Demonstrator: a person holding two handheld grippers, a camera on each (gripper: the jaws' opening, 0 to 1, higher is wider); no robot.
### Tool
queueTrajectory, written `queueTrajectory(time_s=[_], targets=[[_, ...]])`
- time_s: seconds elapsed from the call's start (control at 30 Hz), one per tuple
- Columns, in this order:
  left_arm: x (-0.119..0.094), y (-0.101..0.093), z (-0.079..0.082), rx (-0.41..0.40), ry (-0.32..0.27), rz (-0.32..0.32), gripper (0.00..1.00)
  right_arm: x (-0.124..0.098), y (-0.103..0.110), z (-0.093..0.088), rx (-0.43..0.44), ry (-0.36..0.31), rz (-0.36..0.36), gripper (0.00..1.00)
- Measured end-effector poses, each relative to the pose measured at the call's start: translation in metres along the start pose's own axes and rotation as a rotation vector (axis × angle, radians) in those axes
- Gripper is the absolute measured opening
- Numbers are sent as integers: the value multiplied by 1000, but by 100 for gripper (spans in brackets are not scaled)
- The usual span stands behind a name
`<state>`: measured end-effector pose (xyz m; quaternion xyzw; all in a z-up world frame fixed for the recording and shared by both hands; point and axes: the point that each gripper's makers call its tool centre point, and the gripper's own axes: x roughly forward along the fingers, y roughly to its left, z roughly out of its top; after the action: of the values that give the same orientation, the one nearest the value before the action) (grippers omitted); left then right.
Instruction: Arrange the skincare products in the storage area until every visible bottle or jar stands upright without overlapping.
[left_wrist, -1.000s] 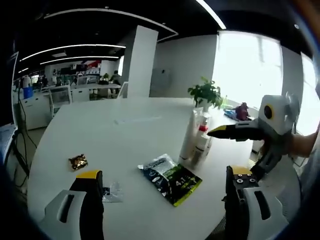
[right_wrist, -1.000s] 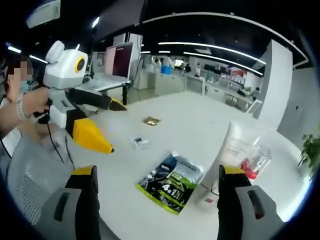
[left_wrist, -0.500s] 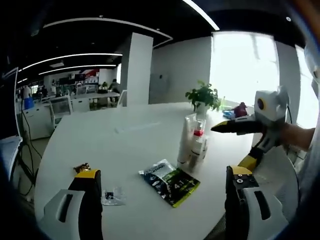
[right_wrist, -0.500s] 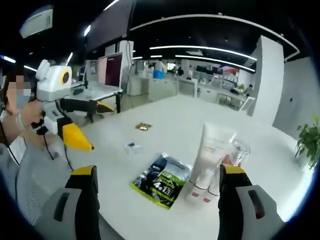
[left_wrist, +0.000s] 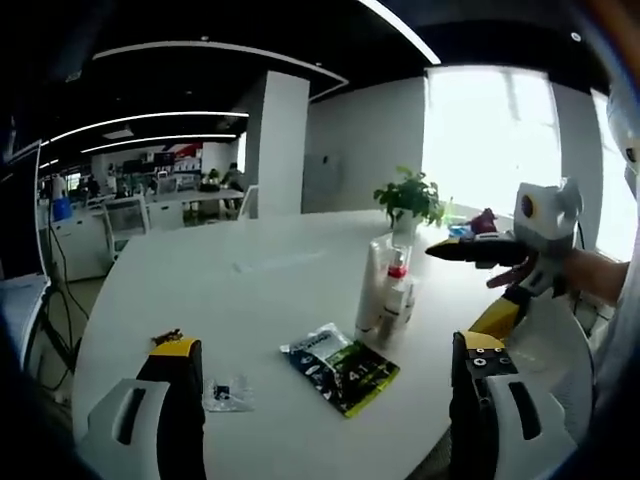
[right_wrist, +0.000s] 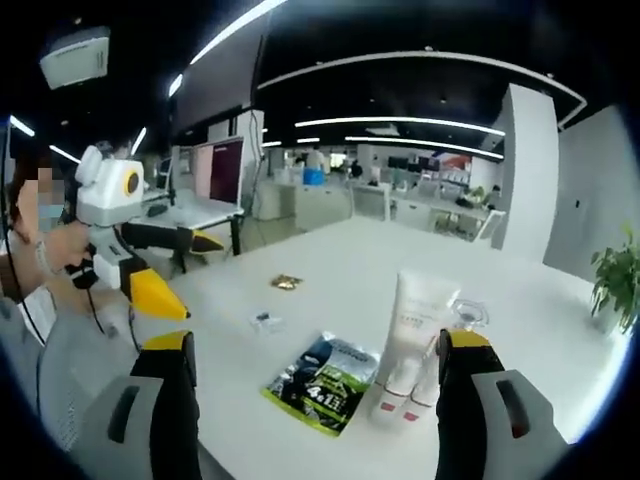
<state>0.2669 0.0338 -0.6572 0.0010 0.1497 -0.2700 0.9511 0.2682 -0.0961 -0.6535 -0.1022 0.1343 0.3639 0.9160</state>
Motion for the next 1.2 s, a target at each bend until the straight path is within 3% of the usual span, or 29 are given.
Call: queueTrajectory(time_s=[0.23, 0.63, 0.83, 1.2], targets=[[1, -2, 1, 0, -4, -5, 99, 2, 1, -6, 31, 39, 2, 100], [-3, -2, 1, 6, 1, 1, 99, 4, 1, -16, 41, 52, 13, 100], [-3, -3, 0, 11, 4, -2, 99, 5, 1, -17, 85, 54, 21, 100], [-1, 3, -6, 26, 32, 15, 99, 4, 3, -19, 69, 70, 20, 100]])
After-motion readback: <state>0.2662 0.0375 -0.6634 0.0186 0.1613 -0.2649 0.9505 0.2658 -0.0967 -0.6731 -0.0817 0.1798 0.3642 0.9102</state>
